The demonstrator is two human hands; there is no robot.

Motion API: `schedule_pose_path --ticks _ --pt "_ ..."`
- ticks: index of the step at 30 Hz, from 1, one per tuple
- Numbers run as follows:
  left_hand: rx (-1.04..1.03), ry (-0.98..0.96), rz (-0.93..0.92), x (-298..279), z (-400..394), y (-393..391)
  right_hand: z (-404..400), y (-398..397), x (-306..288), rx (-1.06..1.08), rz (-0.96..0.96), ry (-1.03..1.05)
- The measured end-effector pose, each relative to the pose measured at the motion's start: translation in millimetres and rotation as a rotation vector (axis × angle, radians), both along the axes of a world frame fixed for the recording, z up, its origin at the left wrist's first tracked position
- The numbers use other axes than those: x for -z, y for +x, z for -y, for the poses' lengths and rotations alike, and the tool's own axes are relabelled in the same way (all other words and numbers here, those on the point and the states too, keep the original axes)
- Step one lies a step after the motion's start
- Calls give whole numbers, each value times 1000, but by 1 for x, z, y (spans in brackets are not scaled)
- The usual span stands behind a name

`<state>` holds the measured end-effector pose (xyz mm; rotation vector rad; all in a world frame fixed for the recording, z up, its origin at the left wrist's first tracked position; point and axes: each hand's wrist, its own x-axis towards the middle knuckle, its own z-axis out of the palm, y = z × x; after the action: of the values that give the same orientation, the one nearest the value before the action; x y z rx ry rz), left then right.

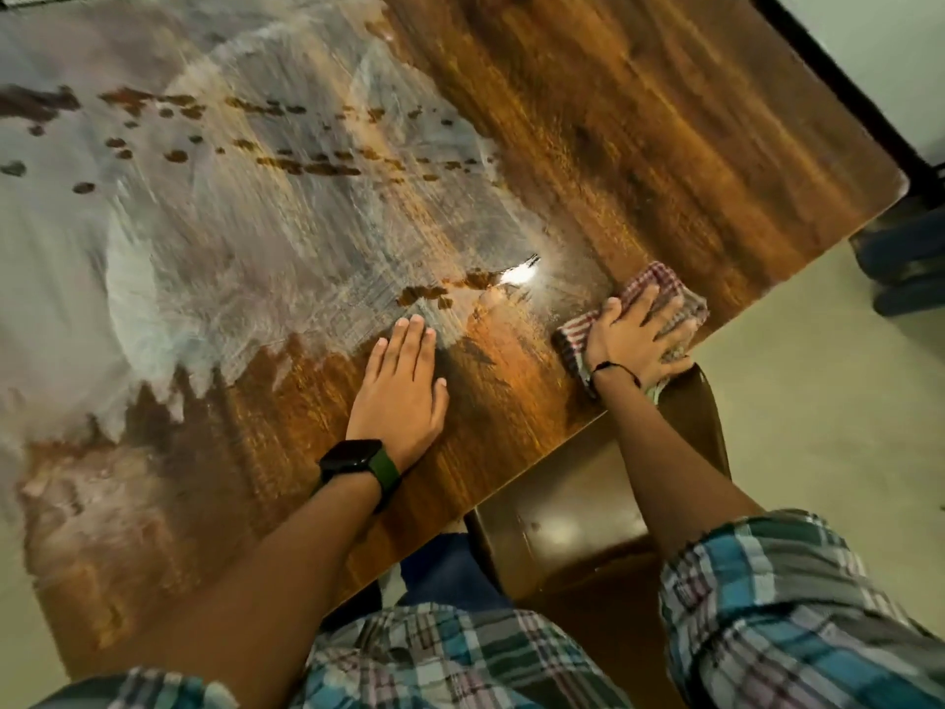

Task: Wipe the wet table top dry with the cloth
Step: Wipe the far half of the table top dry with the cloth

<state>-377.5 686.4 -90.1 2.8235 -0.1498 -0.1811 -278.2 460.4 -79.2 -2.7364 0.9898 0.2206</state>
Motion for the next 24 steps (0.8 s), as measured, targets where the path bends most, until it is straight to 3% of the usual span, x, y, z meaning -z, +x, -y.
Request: schedule_pose_path --ticks 2,6,9,16,24 --pt "1 -9 -9 -2 -1 -1 -30 -25 1 -13 -17 -10" --pt "-5 -75 -24 -5 -3 -2 -87 -85 13 -338 -34 -53" --pt "-2 -67 -20 -5 -2 -1 -96 -95 13 -448 -53 -90" --pt "0 41 -37 1 0 2 -61 6 11 -522 0 -86" --pt "-21 26 3 6 1 1 -50 114 7 -532 -16 -78"
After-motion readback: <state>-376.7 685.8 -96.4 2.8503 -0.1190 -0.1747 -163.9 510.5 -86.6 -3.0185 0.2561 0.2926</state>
